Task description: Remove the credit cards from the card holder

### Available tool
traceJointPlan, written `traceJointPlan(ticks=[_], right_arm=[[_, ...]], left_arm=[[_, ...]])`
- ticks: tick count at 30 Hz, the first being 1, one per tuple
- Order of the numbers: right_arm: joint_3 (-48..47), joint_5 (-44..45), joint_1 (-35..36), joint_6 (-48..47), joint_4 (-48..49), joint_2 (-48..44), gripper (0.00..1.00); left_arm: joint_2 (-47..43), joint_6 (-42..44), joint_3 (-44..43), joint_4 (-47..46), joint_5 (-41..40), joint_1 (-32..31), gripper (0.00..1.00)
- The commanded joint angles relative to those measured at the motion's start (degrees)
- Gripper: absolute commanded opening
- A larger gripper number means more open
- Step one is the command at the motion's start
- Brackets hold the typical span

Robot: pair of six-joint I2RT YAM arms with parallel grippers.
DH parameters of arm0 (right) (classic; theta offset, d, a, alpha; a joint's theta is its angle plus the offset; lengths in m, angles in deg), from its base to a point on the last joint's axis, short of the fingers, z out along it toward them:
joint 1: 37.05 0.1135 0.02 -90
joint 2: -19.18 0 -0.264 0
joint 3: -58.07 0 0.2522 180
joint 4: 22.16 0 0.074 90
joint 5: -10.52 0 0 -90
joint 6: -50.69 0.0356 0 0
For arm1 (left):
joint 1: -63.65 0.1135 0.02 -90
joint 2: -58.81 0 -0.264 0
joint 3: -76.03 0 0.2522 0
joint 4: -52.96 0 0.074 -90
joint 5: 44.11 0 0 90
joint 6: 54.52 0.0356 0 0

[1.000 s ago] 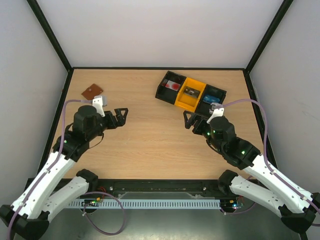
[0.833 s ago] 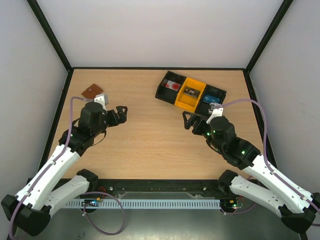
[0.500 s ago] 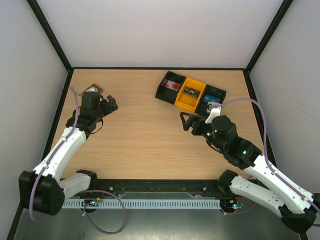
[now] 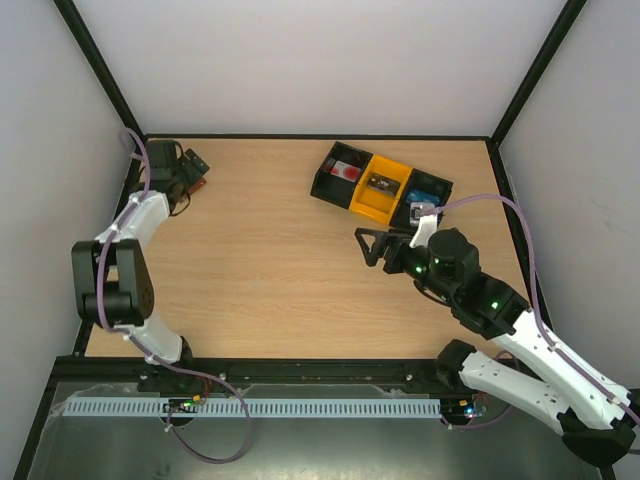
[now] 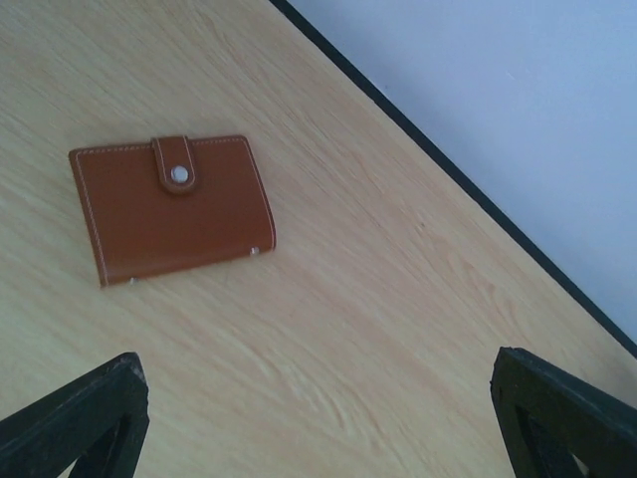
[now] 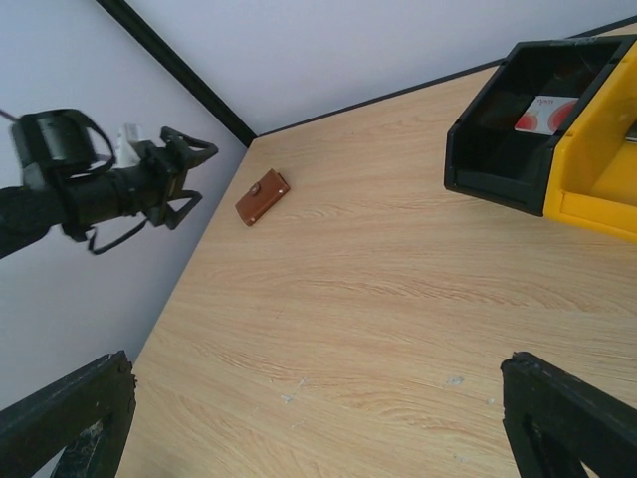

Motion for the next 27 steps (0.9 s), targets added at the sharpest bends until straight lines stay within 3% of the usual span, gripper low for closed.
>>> traceJointPlan(ticks=[1, 5, 14, 27], right_arm=[[-3.0, 0.2, -0.3, -0.6, -2.0, -1.7, 0.98], [-3.7, 0.2, -0.3, -0.3, -2.0, -2.0, 0.98], [-1.8, 1.5, -0.3, 0.1, -1.6, -1.7, 0.98], [-1.3, 2.2, -0.3, -0.7, -0.1, 0.4, 0.98]], left_arm=[[7.8, 0.2, -7.0, -0.8, 0.8, 2.6, 0.95], [14.6, 1.2, -12.0, -0.4, -2.8, 3.6, 0.95], [27.1, 4.4, -20.2, -1.1, -1.7, 6.6, 0.96], [38.4, 6.6, -29.7, 0.7, 8.7, 7.9, 0.94]])
